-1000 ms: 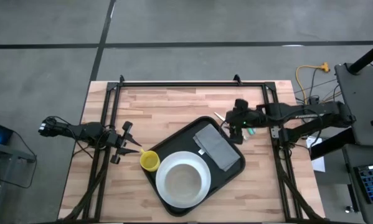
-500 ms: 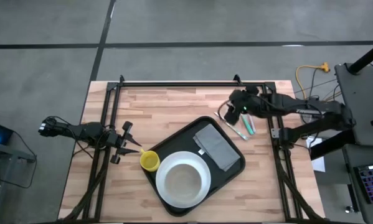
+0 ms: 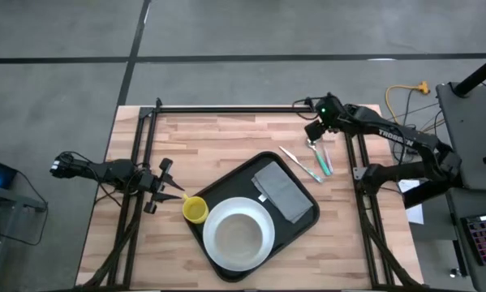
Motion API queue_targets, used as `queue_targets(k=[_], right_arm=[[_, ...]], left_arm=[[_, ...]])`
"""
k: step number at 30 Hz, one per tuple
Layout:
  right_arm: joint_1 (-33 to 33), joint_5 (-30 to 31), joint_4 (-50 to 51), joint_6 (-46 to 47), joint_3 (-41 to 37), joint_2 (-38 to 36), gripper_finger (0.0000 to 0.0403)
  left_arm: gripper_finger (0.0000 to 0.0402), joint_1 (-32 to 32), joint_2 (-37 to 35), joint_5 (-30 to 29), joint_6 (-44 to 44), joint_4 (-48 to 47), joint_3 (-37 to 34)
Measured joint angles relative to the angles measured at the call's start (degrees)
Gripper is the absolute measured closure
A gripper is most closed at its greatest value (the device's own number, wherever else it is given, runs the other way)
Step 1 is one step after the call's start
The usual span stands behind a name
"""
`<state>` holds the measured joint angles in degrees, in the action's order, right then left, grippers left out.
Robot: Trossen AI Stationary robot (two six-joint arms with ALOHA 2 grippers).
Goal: Set up tray
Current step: Put the light blue fork on the gray napkin
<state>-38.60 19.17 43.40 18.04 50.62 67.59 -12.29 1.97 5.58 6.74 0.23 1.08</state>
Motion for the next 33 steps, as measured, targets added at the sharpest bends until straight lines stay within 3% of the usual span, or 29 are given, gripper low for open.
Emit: queue_targets(k=[11, 25, 33], right_arm=[[-3.43, -0.19, -1.79, -3.44, -3.21, 1.63, 0.0195], [-6.05, 0.25, -1.7, -2.98, -0.65, 18.82, 0.0195], [-8.62, -1.66, -1.64, -1.45, -0.38, 22.53, 0.0195]], left_arm=[[0.0297, 0.0, -0.01, 0.0, 0.0, 0.0, 0.0], [0.0297, 0.0, -0.01, 0.0, 0.0, -0.01, 0.0], [0.0297, 0.0, 0.0, 0.0, 0.0, -0.01, 0.0]])
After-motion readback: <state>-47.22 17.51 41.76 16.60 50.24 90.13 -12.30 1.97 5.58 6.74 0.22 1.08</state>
